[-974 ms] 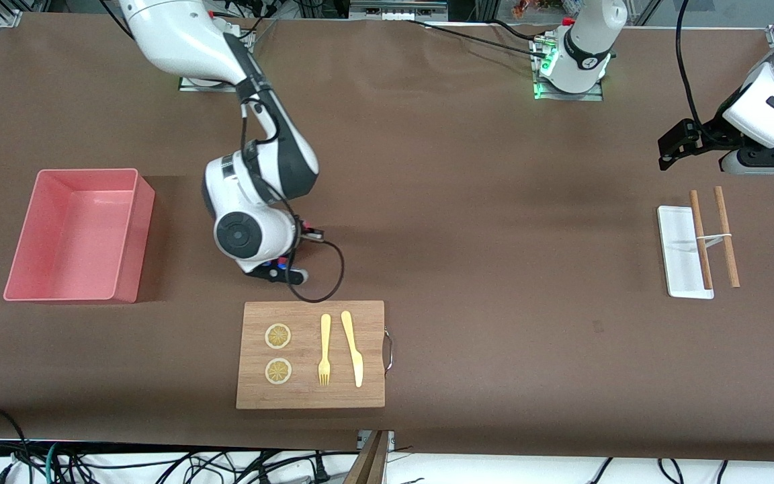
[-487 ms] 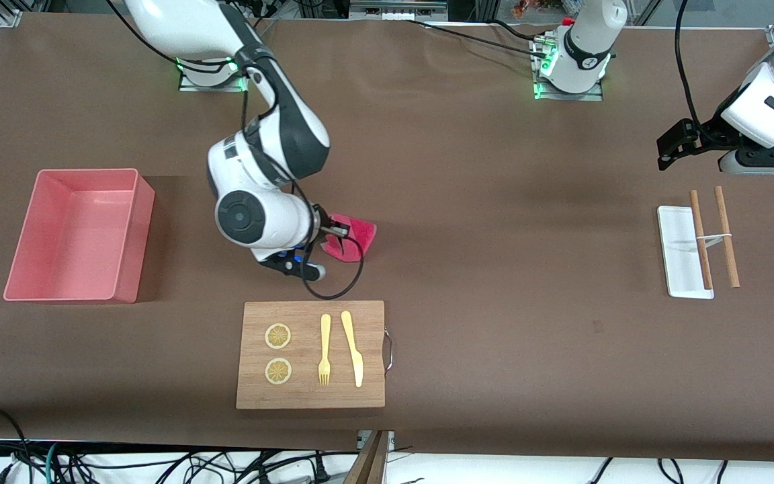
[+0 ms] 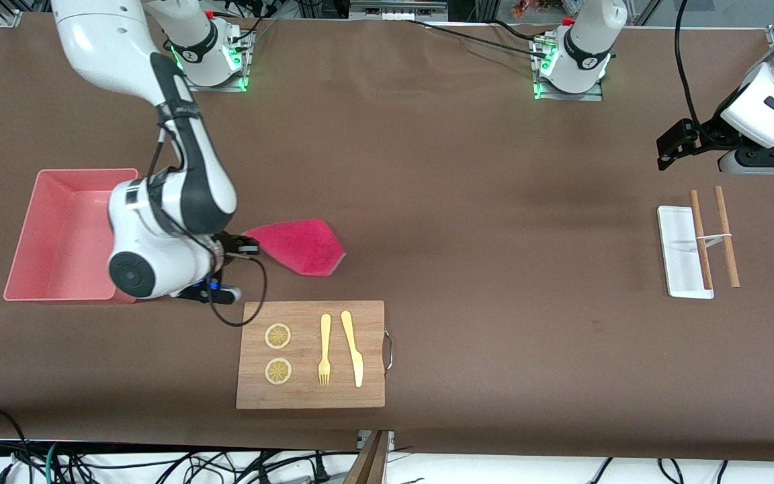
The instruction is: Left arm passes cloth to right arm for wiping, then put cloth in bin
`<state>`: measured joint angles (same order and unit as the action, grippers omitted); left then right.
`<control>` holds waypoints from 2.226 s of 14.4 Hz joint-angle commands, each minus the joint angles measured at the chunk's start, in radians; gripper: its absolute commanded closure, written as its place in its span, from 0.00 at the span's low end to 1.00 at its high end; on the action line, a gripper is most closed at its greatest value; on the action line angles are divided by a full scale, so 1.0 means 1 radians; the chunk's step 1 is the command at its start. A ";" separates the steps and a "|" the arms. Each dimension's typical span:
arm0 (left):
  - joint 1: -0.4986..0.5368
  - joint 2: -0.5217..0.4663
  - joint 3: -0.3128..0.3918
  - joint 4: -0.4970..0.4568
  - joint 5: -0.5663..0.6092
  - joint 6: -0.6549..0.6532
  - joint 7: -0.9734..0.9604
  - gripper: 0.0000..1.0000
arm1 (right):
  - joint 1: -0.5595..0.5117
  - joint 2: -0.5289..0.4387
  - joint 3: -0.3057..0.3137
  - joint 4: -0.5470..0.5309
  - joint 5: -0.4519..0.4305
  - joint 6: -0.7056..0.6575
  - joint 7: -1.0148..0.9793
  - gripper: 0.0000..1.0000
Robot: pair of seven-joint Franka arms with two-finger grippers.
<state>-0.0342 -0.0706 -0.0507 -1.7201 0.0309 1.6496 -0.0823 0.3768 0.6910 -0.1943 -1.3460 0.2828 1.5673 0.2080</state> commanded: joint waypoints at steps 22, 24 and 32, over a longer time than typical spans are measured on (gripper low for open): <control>0.010 -0.002 -0.008 -0.001 0.017 0.006 0.006 0.00 | -0.029 -0.165 -0.585 0.148 -0.231 -0.392 -0.904 1.00; 0.010 -0.002 -0.008 -0.001 0.017 0.006 0.006 0.00 | -0.041 -0.165 -0.585 0.136 -0.231 -0.377 -0.907 1.00; 0.010 -0.002 -0.008 -0.001 0.015 0.006 0.006 0.00 | -0.079 -0.182 -0.521 -0.138 -0.224 -0.076 -0.906 1.00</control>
<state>-0.0319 -0.0700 -0.0509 -1.7212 0.0309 1.6496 -0.0823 0.3186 0.5510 -0.7453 -1.3617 0.0650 1.3787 -0.6904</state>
